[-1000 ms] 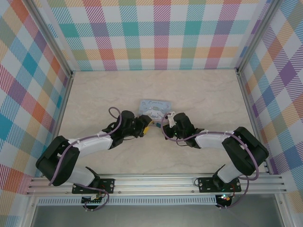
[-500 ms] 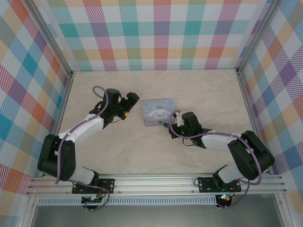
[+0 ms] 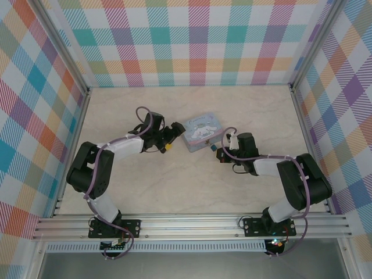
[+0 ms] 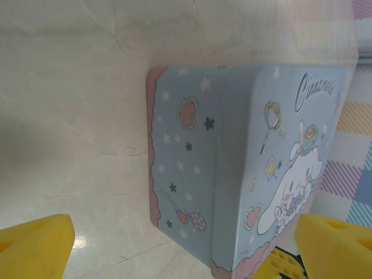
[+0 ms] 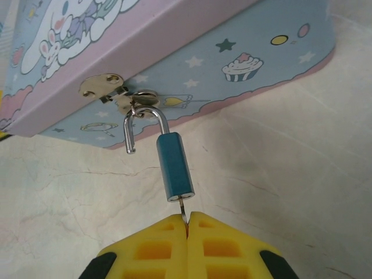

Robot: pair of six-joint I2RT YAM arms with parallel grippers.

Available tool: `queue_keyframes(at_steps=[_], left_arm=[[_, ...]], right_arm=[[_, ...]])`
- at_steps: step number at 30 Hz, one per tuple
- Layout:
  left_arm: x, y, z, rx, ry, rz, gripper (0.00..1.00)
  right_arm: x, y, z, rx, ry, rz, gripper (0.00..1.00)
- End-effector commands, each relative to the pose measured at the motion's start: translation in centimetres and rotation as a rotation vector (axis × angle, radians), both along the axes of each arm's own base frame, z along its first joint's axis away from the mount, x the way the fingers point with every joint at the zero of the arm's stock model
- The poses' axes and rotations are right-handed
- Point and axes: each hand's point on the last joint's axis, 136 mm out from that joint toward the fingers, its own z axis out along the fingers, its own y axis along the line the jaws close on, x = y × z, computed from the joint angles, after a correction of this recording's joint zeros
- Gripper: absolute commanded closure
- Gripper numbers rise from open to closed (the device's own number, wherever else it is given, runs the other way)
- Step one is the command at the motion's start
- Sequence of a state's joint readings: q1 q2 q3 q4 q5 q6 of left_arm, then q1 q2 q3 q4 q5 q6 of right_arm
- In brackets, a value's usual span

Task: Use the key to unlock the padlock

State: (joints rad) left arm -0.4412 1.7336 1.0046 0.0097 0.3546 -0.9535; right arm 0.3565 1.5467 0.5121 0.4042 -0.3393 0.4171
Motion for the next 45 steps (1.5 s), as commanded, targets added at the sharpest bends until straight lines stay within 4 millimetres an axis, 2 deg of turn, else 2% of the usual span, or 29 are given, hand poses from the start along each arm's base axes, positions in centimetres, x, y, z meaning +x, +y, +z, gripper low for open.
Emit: queue_keyframes(at_steps=[1,7,10,17,25,29,37,45], left_arm=[[0.6,-2.2,0.8,-0.049,-0.026,-0.039,0.04],[0.8,-2.3,0.8,-0.041,-0.030,-0.034,0.05],[0.9,-2.1,1.5,-0.023,-0.047,-0.040,0.05],[0.8,-1.6,2.5,0.005,-0.082,-0.048,0.04],[0.6,-1.4,2.3,0.012,-0.089,-0.055,0.04],[0.9,-1.5,1.9,0.012,-0.083,-0.056,0.04],[1.2,-1.8,1.7,0.004,-0.085,-0.060,0.04],[1.3,-1.9,1.6,-0.005,-0.087,-0.057,0.04]], right_arm=[[-1.1,0.6,-0.5,0.040,0.029,0.043,1.00],[-2.0,0.1,-1.3,0.016,0.035,0.045,0.76],[-2.0,-0.4,-0.9,-0.013,0.009,0.035,0.62],[-0.8,-0.2,0.5,-0.035,-0.062,0.056,0.47],[1.2,1.2,-0.3,0.038,0.003,0.056,0.46],[1.8,1.5,-0.8,0.053,0.032,0.042,0.49],[1.8,1.9,-2.0,0.083,0.093,0.025,0.48],[1.5,2.4,-3.0,0.061,0.141,0.038,0.55]])
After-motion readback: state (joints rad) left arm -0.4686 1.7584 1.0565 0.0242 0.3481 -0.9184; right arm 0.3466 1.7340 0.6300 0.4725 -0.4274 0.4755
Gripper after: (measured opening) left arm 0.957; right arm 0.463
